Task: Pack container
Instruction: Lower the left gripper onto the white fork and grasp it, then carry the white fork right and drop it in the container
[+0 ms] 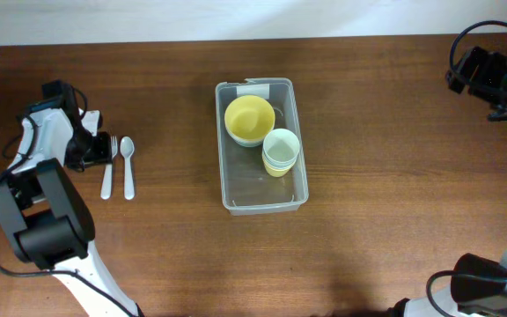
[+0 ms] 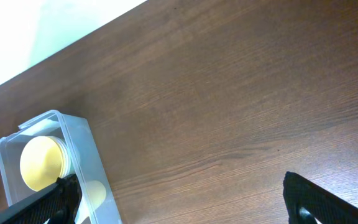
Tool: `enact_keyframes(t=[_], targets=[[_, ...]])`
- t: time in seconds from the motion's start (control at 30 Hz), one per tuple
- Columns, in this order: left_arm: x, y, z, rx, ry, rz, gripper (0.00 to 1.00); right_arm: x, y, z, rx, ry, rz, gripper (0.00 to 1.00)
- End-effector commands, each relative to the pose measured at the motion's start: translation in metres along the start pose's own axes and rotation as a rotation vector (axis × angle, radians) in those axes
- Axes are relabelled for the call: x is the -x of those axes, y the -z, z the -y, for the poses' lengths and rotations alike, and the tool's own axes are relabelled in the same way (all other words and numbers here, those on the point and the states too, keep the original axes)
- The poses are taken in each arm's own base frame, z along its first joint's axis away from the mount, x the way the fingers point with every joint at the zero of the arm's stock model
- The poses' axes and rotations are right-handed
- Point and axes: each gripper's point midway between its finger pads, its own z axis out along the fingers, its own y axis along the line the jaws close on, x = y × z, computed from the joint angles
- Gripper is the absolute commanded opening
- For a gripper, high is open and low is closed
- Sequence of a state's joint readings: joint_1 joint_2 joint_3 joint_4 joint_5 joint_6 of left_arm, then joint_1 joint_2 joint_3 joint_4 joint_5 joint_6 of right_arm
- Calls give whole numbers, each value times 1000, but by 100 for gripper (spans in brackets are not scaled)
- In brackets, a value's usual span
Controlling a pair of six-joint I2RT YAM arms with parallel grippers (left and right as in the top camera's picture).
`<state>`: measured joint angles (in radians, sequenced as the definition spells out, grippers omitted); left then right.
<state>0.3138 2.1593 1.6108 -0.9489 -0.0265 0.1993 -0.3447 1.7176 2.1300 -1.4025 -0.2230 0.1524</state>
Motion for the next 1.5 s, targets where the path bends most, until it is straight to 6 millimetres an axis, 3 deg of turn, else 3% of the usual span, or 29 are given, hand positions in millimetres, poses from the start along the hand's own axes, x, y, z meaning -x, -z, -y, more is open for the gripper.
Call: enact_keyframes(t=[0.0, 0.17, 0.3, 0.37, 0.5, 0.57, 0.67, 0.73, 0.77, 0.87, 0.9, 0.93, 1.0, 1.03, 1.13, 1.23, 1.33, 1.47], targets=[[-8, -22, 6, -27, -48, -53, 51, 4, 8, -1, 4, 9, 25, 99], [-7, -23, 12, -28, -81, -51, 50, 4, 8, -1, 4, 9, 25, 99], [-7, -22, 15, -29, -84, -54, 21, 4, 8, -1, 4, 9, 25, 99], [-9, -22, 15, -30, -84, -61, 11, 4, 8, -1, 4, 9, 25, 99], [-11, -20, 15, -32, -56, -72, 4, 4, 8, -1, 4, 9, 25, 99], [-10, -9, 14, -31, -38, -74, 2, 4, 8, -1, 4, 9, 25, 99], [-3, 18, 16, -44, -32, -55, 2, 4, 8, -1, 4, 9, 25, 99], [4, 48, 19, -67, -33, -16, 1, 4, 8, -1, 4, 9, 26, 99], [10, 77, 25, -88, -39, 25, 2, 4, 8, -1, 4, 9, 26, 99], [17, 137, 44, -113, -77, 130, 2, 4, 8, -1, 4, 9, 25, 99], [19, 164, 56, -120, -106, 187, 1, 4, 8, -1, 4, 9, 26, 99], [19, 176, 62, -124, -125, 213, 2, 4, 8, -1, 4, 9, 25, 99], [16, 229, 100, -137, -262, 345, 2, 4, 8, -1, 4, 9, 26, 99], [10, 255, 128, -141, -380, 417, 2, 4, 8, -1, 4, 9, 25, 99], [-15, 289, 195, -154, -680, 512, 2, 4, 8, -1, 4, 9, 26, 99], [-45, 293, 260, -181, -973, 520, 1, 4, 8, -1, 4, 9, 25, 99], [-82, 267, 320, -201, -1299, 457, 2, 4, 8, -1, 4, 9, 25, 99], [-111, 229, 352, -217, -1481, 346, 1, 4, 8, -1, 4, 9, 25, 99]])
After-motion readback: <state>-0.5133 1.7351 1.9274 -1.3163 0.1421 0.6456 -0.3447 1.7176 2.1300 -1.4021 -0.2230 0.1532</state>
